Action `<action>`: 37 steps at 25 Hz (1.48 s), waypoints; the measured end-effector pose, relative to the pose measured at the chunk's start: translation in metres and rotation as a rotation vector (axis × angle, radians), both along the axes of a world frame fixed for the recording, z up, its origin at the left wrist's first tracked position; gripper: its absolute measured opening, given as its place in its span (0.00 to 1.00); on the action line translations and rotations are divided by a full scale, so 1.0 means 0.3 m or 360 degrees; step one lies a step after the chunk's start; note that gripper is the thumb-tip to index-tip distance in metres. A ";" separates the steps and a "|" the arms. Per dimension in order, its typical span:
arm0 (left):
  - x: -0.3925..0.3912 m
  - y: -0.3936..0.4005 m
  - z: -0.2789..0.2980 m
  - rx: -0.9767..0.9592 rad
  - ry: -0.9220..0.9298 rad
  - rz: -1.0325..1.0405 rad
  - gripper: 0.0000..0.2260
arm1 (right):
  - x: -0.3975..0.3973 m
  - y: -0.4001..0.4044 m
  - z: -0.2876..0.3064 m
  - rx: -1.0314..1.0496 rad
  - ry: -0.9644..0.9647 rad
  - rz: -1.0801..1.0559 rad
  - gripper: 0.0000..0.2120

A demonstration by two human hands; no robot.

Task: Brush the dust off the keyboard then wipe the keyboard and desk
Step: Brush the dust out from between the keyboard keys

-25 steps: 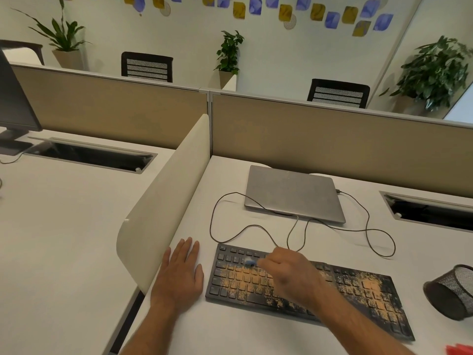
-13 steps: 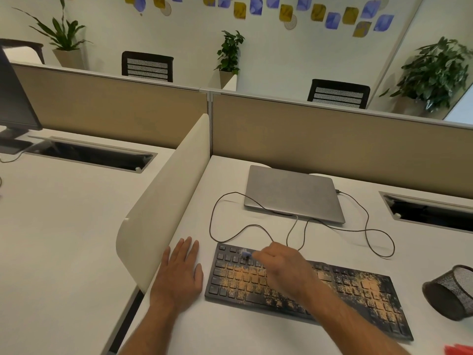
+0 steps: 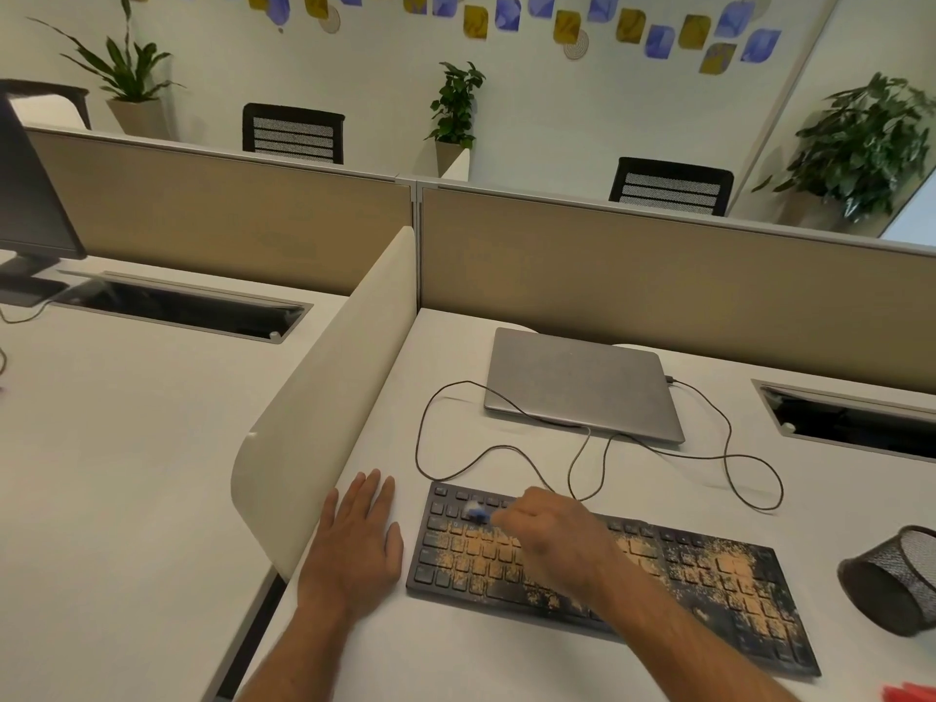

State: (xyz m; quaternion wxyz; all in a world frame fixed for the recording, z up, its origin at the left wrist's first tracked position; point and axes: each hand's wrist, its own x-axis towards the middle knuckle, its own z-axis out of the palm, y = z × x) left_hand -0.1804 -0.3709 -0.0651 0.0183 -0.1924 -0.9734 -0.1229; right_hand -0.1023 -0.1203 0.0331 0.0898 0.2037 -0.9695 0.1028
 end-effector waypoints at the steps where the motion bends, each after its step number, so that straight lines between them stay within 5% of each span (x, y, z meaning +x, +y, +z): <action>1: 0.000 -0.001 0.000 -0.0001 0.0001 0.0001 0.33 | 0.007 0.006 0.004 -0.0027 -0.0021 0.0003 0.19; 7: 0.002 0.005 0.012 -0.0007 -0.0018 -0.0004 0.35 | 0.039 0.098 0.048 -0.0337 0.0058 -0.0331 0.11; 12: 0.001 0.005 0.014 -0.0015 -0.0026 -0.0006 0.36 | 0.091 0.105 0.013 -0.0024 -0.0015 -0.0197 0.21; 37: 0.000 0.004 0.008 0.0017 -0.0005 0.0000 0.35 | 0.164 0.161 0.001 -0.0036 0.0037 -0.0259 0.21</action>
